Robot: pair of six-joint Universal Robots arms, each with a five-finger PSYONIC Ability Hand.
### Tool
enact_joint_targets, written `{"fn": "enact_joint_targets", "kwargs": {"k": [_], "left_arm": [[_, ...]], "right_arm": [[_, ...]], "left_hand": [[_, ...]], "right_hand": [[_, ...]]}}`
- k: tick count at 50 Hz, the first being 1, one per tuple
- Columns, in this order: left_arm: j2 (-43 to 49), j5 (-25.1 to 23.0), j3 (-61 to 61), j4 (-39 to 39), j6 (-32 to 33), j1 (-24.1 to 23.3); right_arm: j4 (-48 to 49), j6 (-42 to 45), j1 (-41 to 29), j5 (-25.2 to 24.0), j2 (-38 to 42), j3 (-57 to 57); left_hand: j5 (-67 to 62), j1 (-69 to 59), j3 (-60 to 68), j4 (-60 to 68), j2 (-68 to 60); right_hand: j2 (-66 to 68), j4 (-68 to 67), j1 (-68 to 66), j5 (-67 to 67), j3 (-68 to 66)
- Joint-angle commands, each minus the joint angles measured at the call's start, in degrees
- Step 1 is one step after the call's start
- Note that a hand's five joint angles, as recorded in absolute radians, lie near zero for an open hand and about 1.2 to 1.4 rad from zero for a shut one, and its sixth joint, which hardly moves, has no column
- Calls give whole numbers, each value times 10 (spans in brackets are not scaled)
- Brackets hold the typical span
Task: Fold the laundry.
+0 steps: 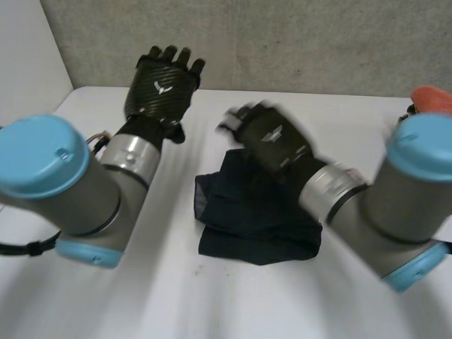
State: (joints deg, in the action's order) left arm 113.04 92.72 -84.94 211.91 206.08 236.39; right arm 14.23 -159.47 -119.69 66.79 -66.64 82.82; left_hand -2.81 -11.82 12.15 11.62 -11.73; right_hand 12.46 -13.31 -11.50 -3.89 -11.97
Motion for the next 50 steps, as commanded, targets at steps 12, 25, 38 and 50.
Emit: {"fn": "enact_joint_targets", "kwargs": {"k": [12,25,38,50], "left_arm": [[195,-5,231,-204,-107,-118],[295,69,308,-233,6,-121],[279,132,261,-273,56,-124],[274,134,247,-296,56,-127]], "right_arm": [[-165,-141,122,56,38,-50],[-166,-136,121,55,63,-52],[-210,-67,97,64,164,-139],[-217,1,82,80,201,-152]], "left_hand": [[-3,-13,9,15,-13],[-36,-46,43,48,-47],[-35,-45,41,47,-45],[-26,-36,33,38,-37]], "right_hand": [[-25,33,15,39,20],[-25,33,15,39,20],[-25,33,15,39,20],[-25,33,15,39,20]]}}
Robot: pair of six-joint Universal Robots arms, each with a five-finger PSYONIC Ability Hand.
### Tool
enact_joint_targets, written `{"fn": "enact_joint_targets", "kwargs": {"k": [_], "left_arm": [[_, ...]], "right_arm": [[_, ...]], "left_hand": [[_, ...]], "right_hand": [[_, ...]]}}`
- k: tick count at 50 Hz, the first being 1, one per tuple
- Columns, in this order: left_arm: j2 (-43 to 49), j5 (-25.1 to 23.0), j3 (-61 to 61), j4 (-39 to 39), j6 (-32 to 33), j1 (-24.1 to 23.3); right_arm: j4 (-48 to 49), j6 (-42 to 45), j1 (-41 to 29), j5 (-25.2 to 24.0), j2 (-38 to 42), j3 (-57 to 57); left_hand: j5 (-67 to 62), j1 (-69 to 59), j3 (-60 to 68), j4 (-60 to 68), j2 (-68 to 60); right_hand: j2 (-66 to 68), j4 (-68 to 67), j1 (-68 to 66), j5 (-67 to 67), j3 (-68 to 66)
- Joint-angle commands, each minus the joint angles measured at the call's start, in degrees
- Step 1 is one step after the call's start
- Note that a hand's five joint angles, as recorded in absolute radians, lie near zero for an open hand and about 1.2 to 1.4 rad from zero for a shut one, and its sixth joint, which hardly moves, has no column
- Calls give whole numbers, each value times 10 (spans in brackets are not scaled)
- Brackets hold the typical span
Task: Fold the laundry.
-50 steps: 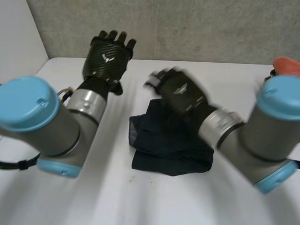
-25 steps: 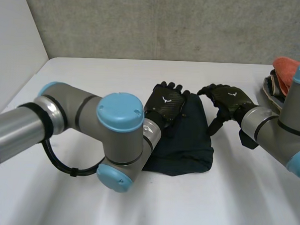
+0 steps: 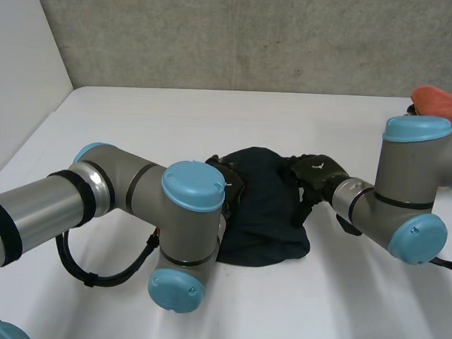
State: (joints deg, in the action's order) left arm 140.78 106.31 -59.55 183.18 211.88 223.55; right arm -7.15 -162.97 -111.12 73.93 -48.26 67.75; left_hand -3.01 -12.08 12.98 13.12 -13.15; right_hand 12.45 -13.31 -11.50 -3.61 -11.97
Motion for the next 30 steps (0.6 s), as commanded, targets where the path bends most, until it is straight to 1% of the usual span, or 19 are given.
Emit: {"fn": "enact_joint_targets", "kwargs": {"k": [1,7,10,14,16,17,18,19,22,23,24,26,27,28,30], "left_arm": [[-3,-1,-9,-9,-2,2],[-5,-7,-22,-10,-2,5],[-11,-16,-22,-10,-8,3],[-42,-58,-24,-9,-33,2],[-61,-73,-23,-9,-48,2],[-91,-89,-25,-9,-65,5],[-98,-93,-25,-8,-69,7],[-109,-97,-27,-8,-74,10],[-160,-120,-49,-8,-88,39],[-172,-130,-57,-8,-89,46],[-203,-153,-74,-8,-91,58],[-237,-185,-93,-8,-91,68],[-252,-203,-103,-9,-91,72],[-282,-242,-125,-8,-92,79],[-310,-281,-149,-9,-94,87]], "right_arm": [[-5,40,-4,12,18,-1],[-21,97,-6,34,12,-2],[-21,109,-6,35,11,-2],[-19,103,-15,36,-6,-2],[-12,89,-21,39,-33,-1],[-9,82,-21,41,-45,1],[-3,75,-19,46,-57,4],[10,61,-17,53,-83,13],[36,44,-16,62,-118,37],[54,38,-16,63,-138,64],[63,36,-16,63,-148,78],[80,33,-20,63,-174,109],[97,34,-23,62,-203,143],[106,34,-23,61,-215,162],[122,34,-24,60,-237,199]], "left_hand": [[-21,-30,21,20,-19],[-14,-23,14,13,-13],[-11,-20,11,10,-9],[-11,-20,11,10,-9],[-11,-20,11,10,-9],[-9,-18,9,8,-8],[-9,-18,9,8,-8],[-9,-18,9,8,-8],[-4,-13,4,3,-3],[-2,-12,3,1,-1],[-4,-13,4,3,-3],[-4,-13,4,3,-3],[-4,-13,4,3,-3],[-4,-13,4,3,-3],[-4,-13,4,3,-3]], "right_hand": [[-25,33,15,36,20],[-25,33,15,36,20],[-25,33,15,36,20],[-25,33,15,36,20],[-25,33,15,36,20],[-25,33,15,36,20],[-25,33,15,36,20],[-25,33,15,36,20],[-25,33,15,36,20],[-25,33,15,36,20],[-25,33,15,36,20],[-25,33,15,36,20],[-25,33,15,36,20],[-25,33,15,36,20],[-25,33,15,36,20]]}}
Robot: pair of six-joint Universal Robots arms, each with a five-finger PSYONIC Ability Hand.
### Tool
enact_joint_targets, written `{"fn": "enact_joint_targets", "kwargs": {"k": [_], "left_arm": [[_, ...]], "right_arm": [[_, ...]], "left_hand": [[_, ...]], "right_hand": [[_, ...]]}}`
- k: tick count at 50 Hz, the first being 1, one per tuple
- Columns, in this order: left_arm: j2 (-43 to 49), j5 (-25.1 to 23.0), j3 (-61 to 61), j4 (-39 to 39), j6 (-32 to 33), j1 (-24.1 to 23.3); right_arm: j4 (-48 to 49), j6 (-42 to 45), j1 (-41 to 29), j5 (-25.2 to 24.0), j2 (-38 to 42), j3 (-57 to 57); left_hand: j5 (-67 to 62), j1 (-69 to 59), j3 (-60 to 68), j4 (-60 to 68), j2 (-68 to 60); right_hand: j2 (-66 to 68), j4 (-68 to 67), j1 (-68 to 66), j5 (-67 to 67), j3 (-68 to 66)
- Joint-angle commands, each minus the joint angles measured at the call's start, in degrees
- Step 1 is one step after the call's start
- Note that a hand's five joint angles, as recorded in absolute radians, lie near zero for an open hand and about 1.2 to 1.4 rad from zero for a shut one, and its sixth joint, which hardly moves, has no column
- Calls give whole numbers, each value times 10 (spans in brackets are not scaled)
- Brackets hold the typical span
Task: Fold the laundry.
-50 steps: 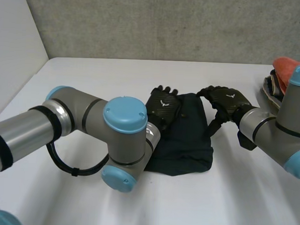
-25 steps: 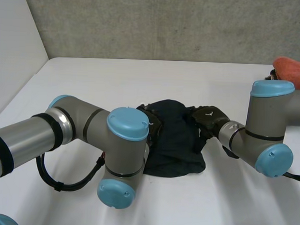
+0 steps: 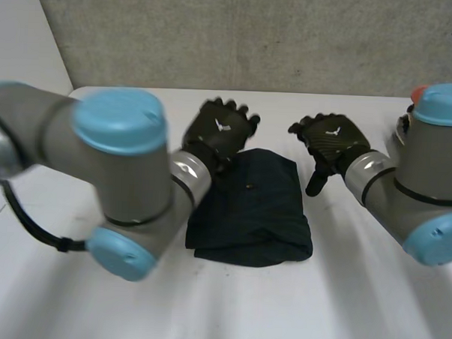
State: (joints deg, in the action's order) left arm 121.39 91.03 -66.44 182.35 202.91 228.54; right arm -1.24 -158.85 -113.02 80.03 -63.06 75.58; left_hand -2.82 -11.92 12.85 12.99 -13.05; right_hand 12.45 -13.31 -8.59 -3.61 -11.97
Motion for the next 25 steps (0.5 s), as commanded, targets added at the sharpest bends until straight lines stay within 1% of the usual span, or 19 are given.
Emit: {"fn": "enact_joint_targets", "kwargs": {"k": [1,2,4,5,8,9,11,14,15,19,25], "left_arm": [[-131,-147,-92,-1,-6,45],[-157,-185,-113,-1,-11,59],[-181,-220,-132,-1,-20,72],[-199,-252,-146,-1,-33,81],[-218,-289,-159,-1,-61,88],[-224,-305,-162,-1,-80,88],[-227,-317,-161,-1,-99,88],[-230,-322,-161,0,-120,88],[-231,-321,-162,0,-122,88],[-231,-321,-163,0,-120,87],[-230,-319,-164,1,-120,87]], "right_arm": [[83,-8,-8,-3,-103,156],[95,-8,-11,-4,-109,174],[120,-7,-19,-8,-116,206],[146,-7,-32,-10,-119,236],[198,-5,-60,-15,-114,286],[209,-4,-66,-15,-113,295],[230,-4,-75,-15,-109,312],[267,3,-96,-10,-67,322],[281,6,-105,-7,-44,320],[316,25,-115,2,4,304],[369,64,-116,32,43,280]], "left_hand": [[-6,-15,6,4,-4],[-6,-15,6,4,-4],[-6,-15,6,4,-4],[-8,-17,7,6,-5],[-9,-18,9,8,-7],[-9,-18,9,8,-7],[-11,-20,11,9,-9],[-13,-22,12,11,-10],[-13,-22,12,11,-10],[-13,-22,12,11,-10],[-13,-22,12,11,-10]], "right_hand": [[-25,33,-14,36,20],[-25,33,-14,36,20],[-25,33,-14,36,20],[-25,33,-14,36,20],[-25,33,-14,36,20],[-25,33,-14,36,20],[-25,33,-14,36,20],[-25,33,-14,36,20],[-25,33,-14,36,20],[-25,33,-14,36,20],[-25,33,-14,36,20]]}}
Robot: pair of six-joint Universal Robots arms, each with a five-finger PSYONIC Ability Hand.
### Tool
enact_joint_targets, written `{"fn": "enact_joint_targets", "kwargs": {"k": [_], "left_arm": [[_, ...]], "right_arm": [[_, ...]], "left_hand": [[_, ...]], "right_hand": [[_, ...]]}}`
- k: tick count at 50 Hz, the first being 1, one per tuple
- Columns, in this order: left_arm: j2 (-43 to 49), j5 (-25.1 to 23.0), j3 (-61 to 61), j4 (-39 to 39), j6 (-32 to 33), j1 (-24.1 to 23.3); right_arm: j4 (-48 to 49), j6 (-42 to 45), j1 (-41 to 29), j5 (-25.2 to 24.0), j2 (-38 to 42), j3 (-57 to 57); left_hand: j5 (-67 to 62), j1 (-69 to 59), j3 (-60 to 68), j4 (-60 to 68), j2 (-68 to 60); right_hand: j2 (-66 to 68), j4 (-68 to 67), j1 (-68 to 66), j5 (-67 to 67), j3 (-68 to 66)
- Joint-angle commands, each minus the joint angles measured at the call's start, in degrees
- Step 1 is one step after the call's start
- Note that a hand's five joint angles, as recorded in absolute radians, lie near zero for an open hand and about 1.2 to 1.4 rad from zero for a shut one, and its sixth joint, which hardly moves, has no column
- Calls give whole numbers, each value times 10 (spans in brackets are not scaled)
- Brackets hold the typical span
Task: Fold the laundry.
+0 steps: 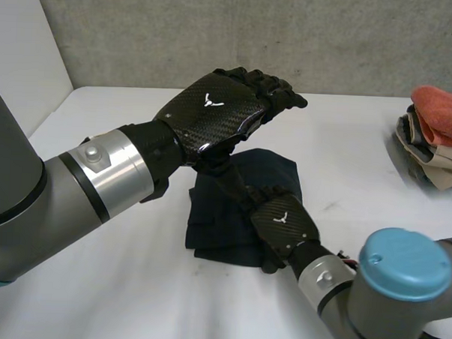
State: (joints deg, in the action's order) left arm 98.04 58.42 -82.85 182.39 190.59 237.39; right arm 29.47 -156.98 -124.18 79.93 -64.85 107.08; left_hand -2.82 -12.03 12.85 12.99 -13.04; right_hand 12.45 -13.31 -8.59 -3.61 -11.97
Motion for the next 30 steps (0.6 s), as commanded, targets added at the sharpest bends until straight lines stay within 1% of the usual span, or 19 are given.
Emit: {"fn": "enact_joint_targets", "kwargs": {"k": [1,4,5,6,9,10,11,14,17,19,21,22,24,25,30], "left_arm": [[3,8,0,1,3,-1],[3,7,0,2,3,-1],[3,7,0,2,4,-1],[3,7,0,2,3,-1],[3,8,0,2,3,-1],[3,7,0,2,3,0],[3,7,0,2,3,-1],[3,7,-1,2,2,-2],[3,7,-1,1,1,-2],[3,7,-1,2,1,-2],[3,7,-1,2,1,-2],[3,7,-1,2,1,-2],[3,7,0,2,1,-1],[3,7,0,2,1,-1],[2,7,0,2,2,0]], "right_arm": [[68,51,-5,36,63,-39],[76,66,-4,37,80,-56],[76,68,-4,37,86,-63],[75,69,-4,38,98,-74],[75,69,-4,40,110,-87],[76,68,-3,36,112,-93],[76,67,-3,35,114,-97],[74,63,-1,30,124,-114],[67,63,1,31,133,-127],[66,63,1,33,141,-134],[66,63,1,30,141,-136],[66,63,2,25,141,-139],[66,62,2,20,142,-143],[67,61,2,17,141,-146],[66,57,11,10,134,-179]], "left_hand": [[-13,-21,12,11,-10],[-13,-21,12,11,-10],[-13,-21,12,11,-10],[-13,-21,12,11,-10],[-13,-21,12,11,-10],[-13,-21,12,11,-10],[-13,-21,12,11,-10],[-13,-21,12,11,-10],[-13,-21,12,11,-10],[-13,-21,12,11,-10],[-13,-21,12,11,-10],[-13,-21,12,11,-10],[-14,-22,14,13,-12],[-13,-21,12,11,-10],[-14,-22,14,13,-12]], "right_hand": [[-25,33,-14,36,20],[-25,33,-14,36,20],[-4,12,-35,15,-1],[40,-31,-78,-28,-45],[97,-89,-136,-86,-102],[169,-160,-208,-157,-174],[206,-198,-245,-195,-211],[287,-279,-326,-276,-292],[316,-307,-355,-304,-321],[375,-366,-413,-363,-380],[447,-438,-486,-435,-452],[537,-529,-576,-526,-542],[659,-650,-697,-647,-663],[675,-667,-714,-664,-680],[675,-667,-714,-664,-680]]}}
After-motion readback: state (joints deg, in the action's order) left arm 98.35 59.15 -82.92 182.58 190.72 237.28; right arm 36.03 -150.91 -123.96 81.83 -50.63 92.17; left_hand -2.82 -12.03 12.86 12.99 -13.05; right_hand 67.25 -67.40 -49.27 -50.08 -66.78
